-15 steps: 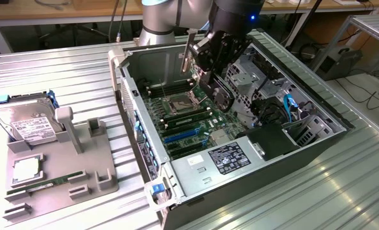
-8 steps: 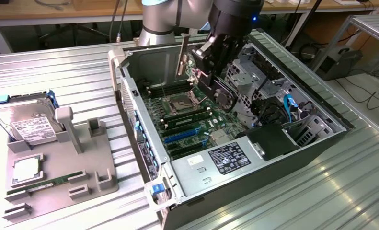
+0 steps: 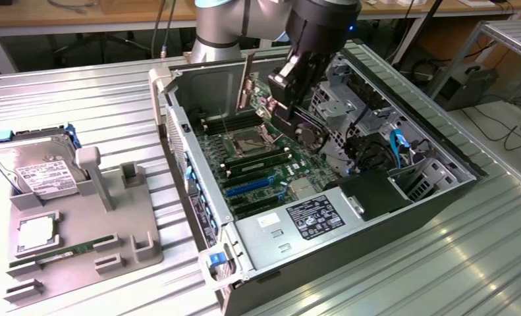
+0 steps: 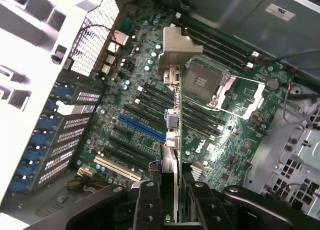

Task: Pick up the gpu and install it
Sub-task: 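Insert the gpu into the slot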

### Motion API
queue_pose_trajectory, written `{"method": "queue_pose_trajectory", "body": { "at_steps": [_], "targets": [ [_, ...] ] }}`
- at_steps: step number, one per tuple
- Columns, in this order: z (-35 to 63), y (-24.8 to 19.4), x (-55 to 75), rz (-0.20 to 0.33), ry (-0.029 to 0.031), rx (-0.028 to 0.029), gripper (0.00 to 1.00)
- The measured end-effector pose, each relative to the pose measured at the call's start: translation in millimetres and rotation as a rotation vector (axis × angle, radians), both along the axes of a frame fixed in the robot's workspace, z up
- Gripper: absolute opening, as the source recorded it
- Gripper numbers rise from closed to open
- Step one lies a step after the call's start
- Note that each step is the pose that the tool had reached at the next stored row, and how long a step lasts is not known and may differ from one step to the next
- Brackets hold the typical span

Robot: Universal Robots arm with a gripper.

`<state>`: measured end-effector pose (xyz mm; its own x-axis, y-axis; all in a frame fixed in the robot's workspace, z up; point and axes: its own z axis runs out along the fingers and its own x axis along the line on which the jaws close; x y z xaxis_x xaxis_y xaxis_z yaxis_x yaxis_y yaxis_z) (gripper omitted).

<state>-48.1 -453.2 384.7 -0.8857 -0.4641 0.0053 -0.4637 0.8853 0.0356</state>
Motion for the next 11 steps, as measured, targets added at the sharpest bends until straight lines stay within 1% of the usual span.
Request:
{"method": "queue_pose_trajectory", "body": {
  "at_steps": [7,11],
  "targets": [
    [-4.5,0.0,0.0,0.129,0.0000,0.0001,0.26],
    [-8.7,0.0,0.0,0.218,0.0000,0.0001,0.26]
  ]
}}
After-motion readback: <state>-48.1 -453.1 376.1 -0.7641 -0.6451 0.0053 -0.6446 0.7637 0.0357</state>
